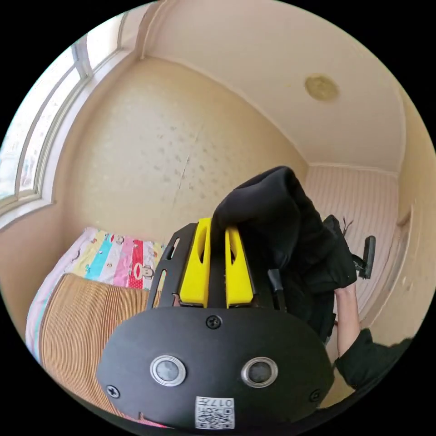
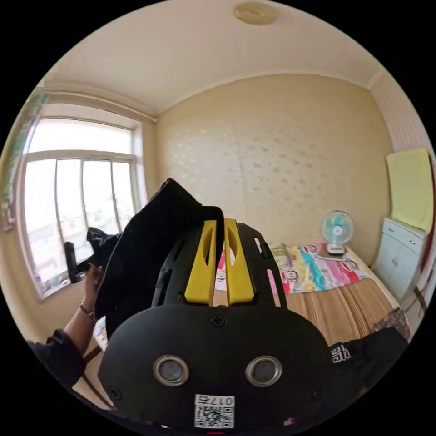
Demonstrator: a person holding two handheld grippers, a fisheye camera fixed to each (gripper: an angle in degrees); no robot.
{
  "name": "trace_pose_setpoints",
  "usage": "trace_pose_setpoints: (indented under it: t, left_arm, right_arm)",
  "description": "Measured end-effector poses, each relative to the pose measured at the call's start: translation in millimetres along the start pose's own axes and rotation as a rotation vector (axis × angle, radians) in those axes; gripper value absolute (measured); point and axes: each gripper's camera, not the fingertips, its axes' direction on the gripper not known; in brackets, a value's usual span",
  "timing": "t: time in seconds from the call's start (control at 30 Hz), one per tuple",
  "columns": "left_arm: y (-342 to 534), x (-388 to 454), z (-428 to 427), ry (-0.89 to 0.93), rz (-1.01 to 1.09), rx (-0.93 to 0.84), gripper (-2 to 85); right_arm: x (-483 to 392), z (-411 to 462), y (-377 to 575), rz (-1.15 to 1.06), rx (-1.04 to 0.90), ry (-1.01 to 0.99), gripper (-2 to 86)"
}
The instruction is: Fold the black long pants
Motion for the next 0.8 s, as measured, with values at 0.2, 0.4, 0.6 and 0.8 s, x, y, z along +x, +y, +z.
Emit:
trace_pose_setpoints:
  t: [0.2, 0.4, 0.6, 0.8]
  left_arm:
    - [17.1, -88.4, 90.6, 0.042, -0.042, -0.305, 13.5]
    - [240.4, -156.8, 114.3, -0.150, -0.019, -0.784, 14.1]
    - [376.3, -224.5, 29.1, -0.285, -0.281, -0.790, 15.5]
    - [407.7, -255.6, -25.7, -0.204, -0.416, -0.635, 15.8]
  right_arm:
    - [39.8, 107.2, 6.5, -0.106, -0.274, -0.063, 8.0]
    - [54.9, 162.5, 185.4, -0.187, -0.660, -0.306, 9.4]
    - [16.7, 175.6, 358.3, -0.119, -0.978, -0.442, 14.5]
    - [2.5, 163.0, 435.9, -0.087, -1.118, -0.350, 10.6]
